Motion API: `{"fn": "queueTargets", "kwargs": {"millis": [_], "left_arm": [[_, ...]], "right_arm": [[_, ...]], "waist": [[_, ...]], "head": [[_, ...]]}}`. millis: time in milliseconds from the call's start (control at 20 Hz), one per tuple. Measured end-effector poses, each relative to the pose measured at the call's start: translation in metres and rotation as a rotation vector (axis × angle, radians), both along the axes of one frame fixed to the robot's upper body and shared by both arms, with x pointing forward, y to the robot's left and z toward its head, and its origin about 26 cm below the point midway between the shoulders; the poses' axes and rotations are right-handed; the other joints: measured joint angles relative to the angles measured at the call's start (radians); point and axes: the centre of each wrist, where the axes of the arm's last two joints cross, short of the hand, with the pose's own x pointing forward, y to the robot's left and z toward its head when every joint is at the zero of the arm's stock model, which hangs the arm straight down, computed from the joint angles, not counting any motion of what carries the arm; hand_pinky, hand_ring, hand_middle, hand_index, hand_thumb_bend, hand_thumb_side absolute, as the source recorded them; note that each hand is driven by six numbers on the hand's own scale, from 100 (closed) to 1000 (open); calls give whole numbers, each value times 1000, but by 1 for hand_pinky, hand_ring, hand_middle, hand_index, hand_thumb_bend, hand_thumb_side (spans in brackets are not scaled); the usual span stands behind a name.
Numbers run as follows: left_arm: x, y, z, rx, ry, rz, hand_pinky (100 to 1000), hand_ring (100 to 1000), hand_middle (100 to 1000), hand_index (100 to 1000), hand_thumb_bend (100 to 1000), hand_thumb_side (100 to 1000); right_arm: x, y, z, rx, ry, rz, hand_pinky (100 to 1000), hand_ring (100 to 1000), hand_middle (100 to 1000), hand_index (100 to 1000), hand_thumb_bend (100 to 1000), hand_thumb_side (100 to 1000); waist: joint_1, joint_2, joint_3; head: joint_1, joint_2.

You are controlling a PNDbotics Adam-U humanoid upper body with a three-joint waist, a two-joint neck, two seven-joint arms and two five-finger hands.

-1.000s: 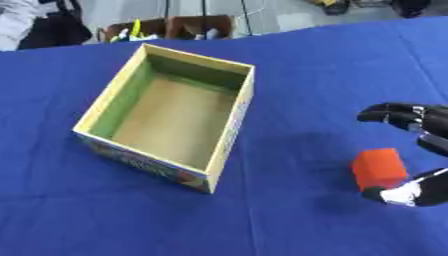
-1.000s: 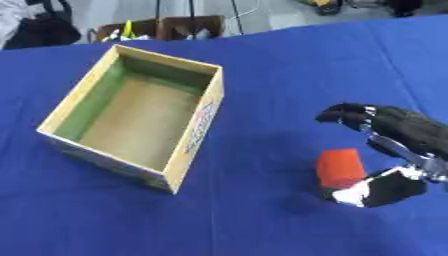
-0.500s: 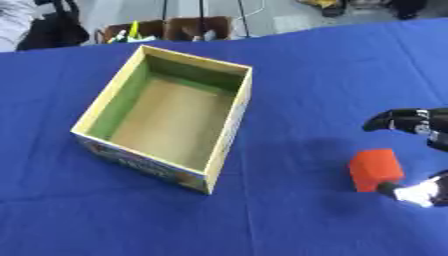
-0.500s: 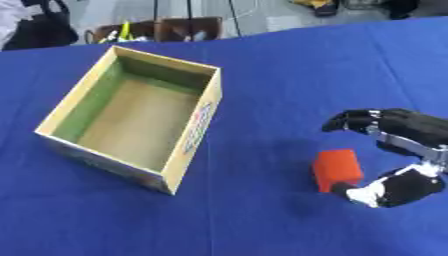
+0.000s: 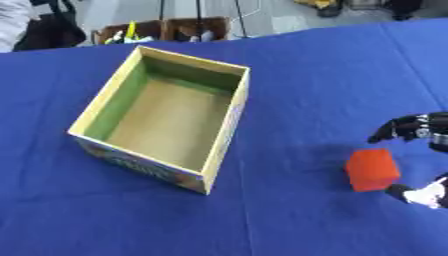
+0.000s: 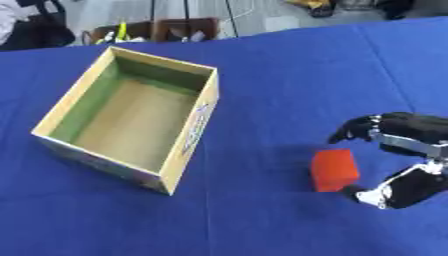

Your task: Pick up objects on the table and place them in the box.

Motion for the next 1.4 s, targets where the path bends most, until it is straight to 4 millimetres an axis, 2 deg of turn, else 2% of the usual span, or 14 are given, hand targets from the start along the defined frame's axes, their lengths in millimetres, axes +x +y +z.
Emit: {"fn": "queueTargets", "kwargs": {"millis": [200,550,700,1400], "left_arm": [[0,0,0,0,1,-1,698,786,758,845,100,948],[0,-2,-1,-5,2,-5,698,787,759,844,100,949],[0,-2,-1,-5,2,-7,699,788,759,844,100,949],[1,-5,0,0,0,-10,699,790,760,844,100,949]], "right_arm": [[1,1,3,-39,2,-21,776,870,838,923,382,439],[3,8,3,-82,-9,-38,772,873,810,920,535,476],[3,11,2,-99,-22,-47,767,870,798,910,558,483],[5,19,-2,-108,-60,-83,745,852,748,840,405,500]], "waist": [[0,1,3],[0,2,9],[0,3,10],[5,15,22]], "head": [[-5,-2],[-15,-11],[-18,-15],[-30,-25]]}}
